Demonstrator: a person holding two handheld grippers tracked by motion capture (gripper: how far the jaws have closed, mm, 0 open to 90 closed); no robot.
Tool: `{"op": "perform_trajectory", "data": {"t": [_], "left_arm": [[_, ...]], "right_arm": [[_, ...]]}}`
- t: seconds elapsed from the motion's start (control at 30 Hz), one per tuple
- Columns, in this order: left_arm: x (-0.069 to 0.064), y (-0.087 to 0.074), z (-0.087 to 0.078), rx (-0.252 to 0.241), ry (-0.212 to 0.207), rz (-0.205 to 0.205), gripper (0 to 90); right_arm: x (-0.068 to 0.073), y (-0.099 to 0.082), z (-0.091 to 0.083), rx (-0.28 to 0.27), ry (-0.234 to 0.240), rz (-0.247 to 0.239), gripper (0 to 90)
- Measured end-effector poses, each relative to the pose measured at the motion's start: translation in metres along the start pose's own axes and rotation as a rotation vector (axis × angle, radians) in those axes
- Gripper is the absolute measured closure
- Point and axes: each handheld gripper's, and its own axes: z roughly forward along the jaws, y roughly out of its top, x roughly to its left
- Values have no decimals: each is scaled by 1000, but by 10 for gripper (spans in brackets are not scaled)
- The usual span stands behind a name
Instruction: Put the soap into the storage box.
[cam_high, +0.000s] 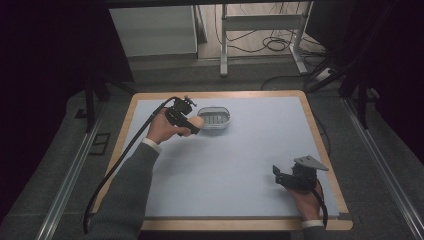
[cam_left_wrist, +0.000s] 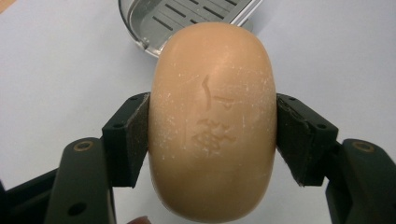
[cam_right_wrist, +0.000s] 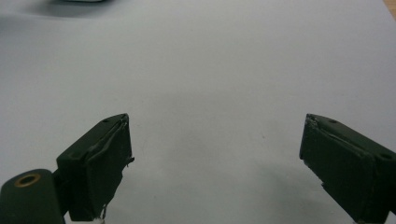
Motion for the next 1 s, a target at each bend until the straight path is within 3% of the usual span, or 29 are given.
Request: {"op": "perform_trajectory", "data": {"t": [0.57,1.0], "left_arm": [[0,19,8,-5,5,17,324],[2,25,18,7,9,31,324]], "right_arm": [[0,0,0,-4,-1,-2,94],[0,0,0,-3,2,0,94]]}}
